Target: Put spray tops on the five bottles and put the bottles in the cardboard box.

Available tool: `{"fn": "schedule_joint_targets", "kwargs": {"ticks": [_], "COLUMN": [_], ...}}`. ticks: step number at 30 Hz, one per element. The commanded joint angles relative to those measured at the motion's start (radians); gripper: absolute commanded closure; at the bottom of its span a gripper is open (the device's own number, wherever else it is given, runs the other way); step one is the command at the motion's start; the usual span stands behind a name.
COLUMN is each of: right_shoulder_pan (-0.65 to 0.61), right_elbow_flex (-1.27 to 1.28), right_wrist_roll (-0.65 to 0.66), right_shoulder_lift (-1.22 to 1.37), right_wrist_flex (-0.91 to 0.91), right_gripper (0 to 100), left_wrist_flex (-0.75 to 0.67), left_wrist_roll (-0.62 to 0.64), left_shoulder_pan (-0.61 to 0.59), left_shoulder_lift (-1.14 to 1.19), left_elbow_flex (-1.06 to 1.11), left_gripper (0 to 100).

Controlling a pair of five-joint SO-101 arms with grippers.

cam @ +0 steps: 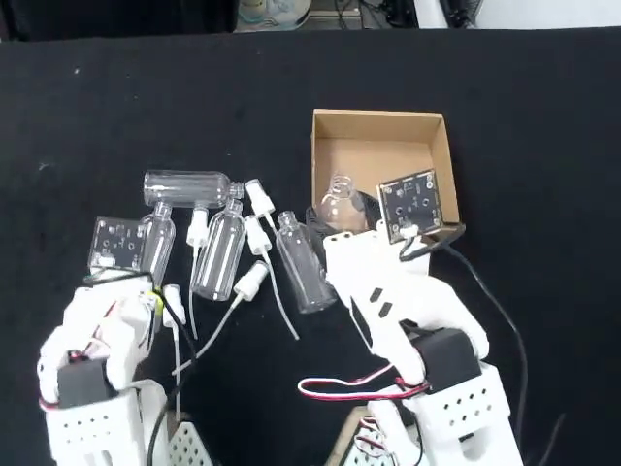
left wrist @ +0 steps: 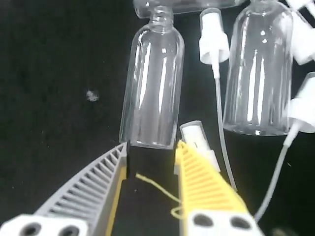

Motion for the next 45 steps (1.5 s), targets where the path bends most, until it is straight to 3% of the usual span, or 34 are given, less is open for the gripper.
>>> {"fn": "schedule_joint_targets", "kwargs": {"ticks": [1,8,13,19,24,34,45], "right_shoulder_pan": [-0.011,-0.011,-0.011,-0.011,-0.011,-0.011,-0.011], "right_elbow_flex": [-0.005,-0.005,-0.004,-0.002,0.022,0.022,0.024], "right_wrist_roll": [-0.008,-0.008,-0.008,-0.008,-0.008,-0.008,-0.008], "right_shoulder_lift": [-0.018,-0.018,-0.018,-0.018,-0.024,-0.024,-0.025], "right_wrist_flex": [-0.025,-0.025,-0.023,-0.023,-0.029,-0.029,-0.031], "right_gripper": [98.7,98.7,98.7,98.7,98.7,98.7,98.7], "left_wrist_flex": [0.003,0.247,0.256,0.123,0.005,-0.219,-0.308], "left_wrist_roll": [-0.009,0.006,0.118,0.176,0.216,0.195,0.196], "left_shoulder_pan": [-0.002,0.143,0.232,0.249,0.191,0.09,0.068], "left_shoulder_lift": [0.33,0.778,0.964,1.034,1.028,1.037,1.039], "left_elbow_flex": [-0.252,-0.591,-0.611,-0.559,-0.444,-0.302,-0.251], "left_gripper": [84,84,84,83,74,77,77]}}
